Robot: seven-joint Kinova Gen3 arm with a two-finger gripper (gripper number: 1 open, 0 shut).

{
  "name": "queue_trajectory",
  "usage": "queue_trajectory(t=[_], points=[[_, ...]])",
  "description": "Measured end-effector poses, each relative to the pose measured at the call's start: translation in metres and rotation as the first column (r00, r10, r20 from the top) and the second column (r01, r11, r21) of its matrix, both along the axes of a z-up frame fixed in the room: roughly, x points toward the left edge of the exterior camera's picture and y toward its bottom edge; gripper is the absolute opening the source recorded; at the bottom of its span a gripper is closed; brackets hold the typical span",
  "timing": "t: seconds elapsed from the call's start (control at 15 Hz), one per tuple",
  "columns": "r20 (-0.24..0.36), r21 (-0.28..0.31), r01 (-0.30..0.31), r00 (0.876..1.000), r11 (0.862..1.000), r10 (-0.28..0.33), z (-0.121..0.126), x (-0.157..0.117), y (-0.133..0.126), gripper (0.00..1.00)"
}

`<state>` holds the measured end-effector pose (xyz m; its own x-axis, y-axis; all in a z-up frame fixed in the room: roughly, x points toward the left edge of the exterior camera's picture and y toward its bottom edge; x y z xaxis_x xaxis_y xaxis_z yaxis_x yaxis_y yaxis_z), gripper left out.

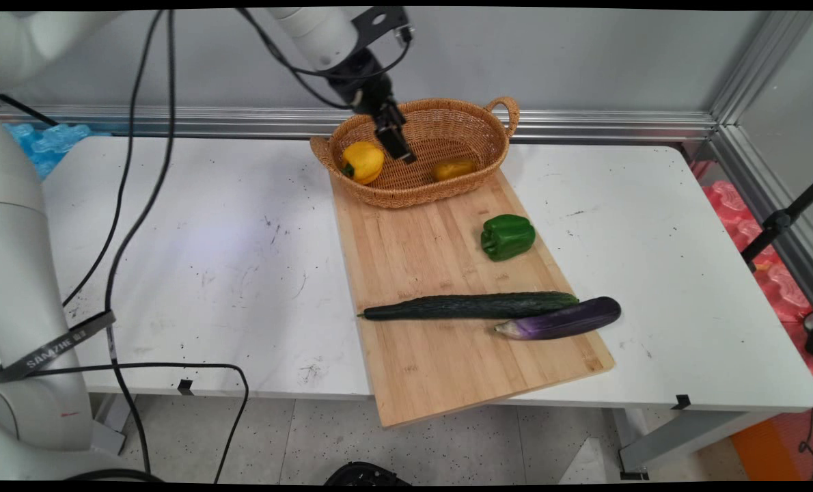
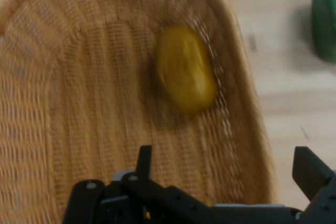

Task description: Pick up the potato from the vegetable basket

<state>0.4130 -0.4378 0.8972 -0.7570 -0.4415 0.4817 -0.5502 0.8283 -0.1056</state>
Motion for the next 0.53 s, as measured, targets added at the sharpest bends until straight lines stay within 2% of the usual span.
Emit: queue_trajectory(t=[0.2, 0.53], points=[[-0.028, -0.022, 0.027, 0.999, 0.999, -0.028, -0.011, -0.009, -0.031, 1.00], [-0.052, -0.025, 0.052, 0.997, 0.998, -0.053, -0.040, -0.018, -0.065, 1.00]])
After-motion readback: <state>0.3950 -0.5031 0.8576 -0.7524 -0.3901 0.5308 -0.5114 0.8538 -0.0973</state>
